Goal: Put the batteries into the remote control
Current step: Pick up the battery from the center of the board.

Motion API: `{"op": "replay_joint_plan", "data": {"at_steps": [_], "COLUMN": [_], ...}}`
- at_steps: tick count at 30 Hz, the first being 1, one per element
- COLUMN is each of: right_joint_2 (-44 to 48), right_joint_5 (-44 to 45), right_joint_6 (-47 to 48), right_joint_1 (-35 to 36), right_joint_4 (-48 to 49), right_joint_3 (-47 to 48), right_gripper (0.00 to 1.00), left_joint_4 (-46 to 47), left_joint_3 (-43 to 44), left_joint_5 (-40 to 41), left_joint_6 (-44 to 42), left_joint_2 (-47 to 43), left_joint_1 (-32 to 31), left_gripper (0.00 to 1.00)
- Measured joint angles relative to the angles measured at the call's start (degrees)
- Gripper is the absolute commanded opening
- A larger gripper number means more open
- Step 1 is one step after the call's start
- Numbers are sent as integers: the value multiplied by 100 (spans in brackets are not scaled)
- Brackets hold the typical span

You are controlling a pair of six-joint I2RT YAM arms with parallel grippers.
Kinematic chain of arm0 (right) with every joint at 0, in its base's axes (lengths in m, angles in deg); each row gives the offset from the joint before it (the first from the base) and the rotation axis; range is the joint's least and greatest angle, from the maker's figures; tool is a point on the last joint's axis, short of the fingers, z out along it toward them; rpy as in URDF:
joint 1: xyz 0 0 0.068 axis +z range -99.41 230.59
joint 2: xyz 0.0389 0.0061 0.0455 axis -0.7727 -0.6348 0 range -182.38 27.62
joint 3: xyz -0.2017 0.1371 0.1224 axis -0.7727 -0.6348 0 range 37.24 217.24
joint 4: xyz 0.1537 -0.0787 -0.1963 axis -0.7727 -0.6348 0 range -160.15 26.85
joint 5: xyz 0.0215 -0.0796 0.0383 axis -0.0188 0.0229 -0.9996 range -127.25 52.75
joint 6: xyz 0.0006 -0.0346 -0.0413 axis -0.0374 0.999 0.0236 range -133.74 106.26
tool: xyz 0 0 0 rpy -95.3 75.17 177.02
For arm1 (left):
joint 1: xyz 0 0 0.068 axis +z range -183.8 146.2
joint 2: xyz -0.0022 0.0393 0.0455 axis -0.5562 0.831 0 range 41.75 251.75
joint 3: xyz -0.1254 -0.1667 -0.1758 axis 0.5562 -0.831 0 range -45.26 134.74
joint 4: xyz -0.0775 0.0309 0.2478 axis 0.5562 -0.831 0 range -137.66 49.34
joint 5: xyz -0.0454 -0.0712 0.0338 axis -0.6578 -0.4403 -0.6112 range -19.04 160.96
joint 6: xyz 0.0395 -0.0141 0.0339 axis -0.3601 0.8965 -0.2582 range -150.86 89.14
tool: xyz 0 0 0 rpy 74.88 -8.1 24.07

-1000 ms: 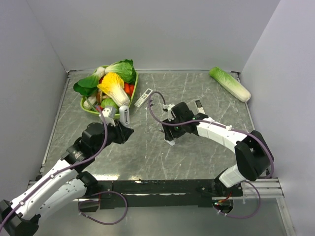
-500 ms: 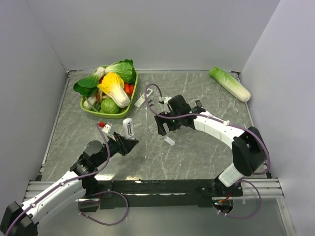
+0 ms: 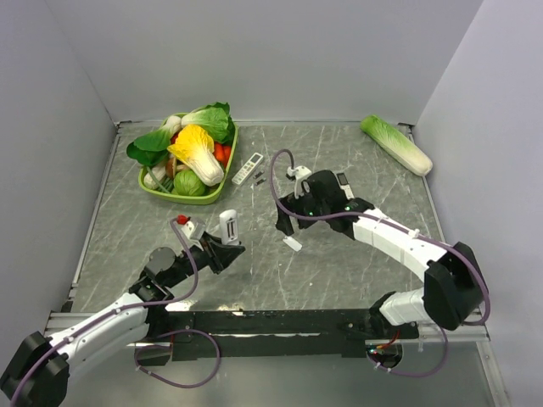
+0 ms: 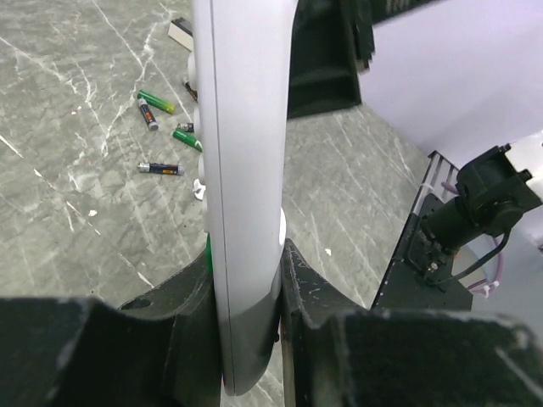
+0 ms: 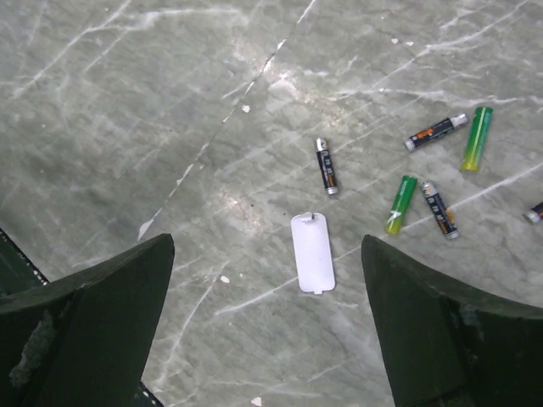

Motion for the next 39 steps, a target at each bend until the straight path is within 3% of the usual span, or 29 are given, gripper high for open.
{"op": "replay_joint_plan", "data": {"at_steps": [6,13,28,39], "right_joint_2": [-918,-2138,-3928,-4474], "right_joint_5": [227,599,938,1012], "right_joint_6": [149,321,581,728], "right_joint_1": [50,223,415,452], "right_joint_4": [-859,-1845,-2953,-3322], "right_joint_3": [1167,2406,3939,4413], "right_gripper": [58,40,38,33], "left_joint_4": [168,426,717,726], "left_joint_3": [-9,-44,-44,-44], "left_joint_5": [-101,-103,-146,-173], "left_joint_6": [-223,-315,-337,-352], "left_joint_2": [275,304,748,776], "left_joint_1": [0,0,0,0], "left_gripper": [1,1,1,1]}}
